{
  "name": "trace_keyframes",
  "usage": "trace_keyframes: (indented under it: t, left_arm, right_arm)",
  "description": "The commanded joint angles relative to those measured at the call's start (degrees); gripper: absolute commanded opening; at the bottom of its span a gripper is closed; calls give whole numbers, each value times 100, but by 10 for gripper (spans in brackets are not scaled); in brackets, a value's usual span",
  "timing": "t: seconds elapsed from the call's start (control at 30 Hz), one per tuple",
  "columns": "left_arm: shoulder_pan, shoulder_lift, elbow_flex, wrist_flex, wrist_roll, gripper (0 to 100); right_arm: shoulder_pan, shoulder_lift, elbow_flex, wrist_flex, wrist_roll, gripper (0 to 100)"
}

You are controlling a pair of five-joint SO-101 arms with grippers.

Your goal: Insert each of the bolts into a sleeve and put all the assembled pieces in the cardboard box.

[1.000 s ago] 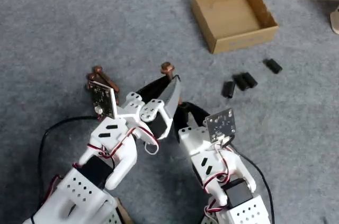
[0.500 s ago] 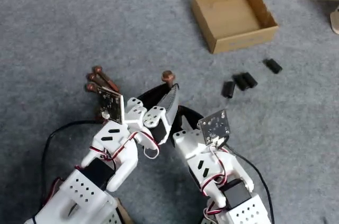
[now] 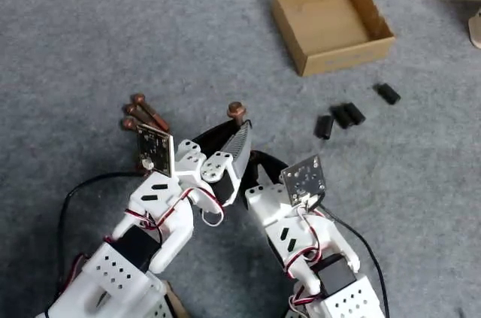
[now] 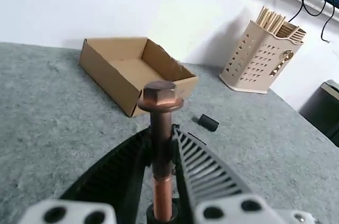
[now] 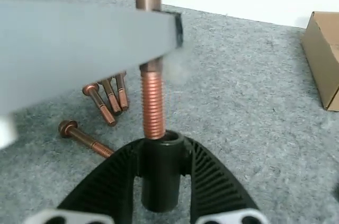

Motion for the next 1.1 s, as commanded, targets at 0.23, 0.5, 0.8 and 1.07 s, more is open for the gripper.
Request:
trace_keyframes:
  t: [0.23, 0.5, 0.8, 1.07]
  left_arm:
    - [101, -40, 92, 53, -53, 6]
    - [-224, -48, -13, 53, -79, 6]
    - [-303, -48, -119, 53, -158, 6]
    - [-303, -48, -163, 44, -176, 6]
  right_arm:
    - [40, -101, 690, -892, -9, 5]
    - [-57, -92, 708, -1938, 0, 5]
    - [-356, -92, 681, -1701, -44, 5]
    - [-497, -48, 708, -1675, -9, 5]
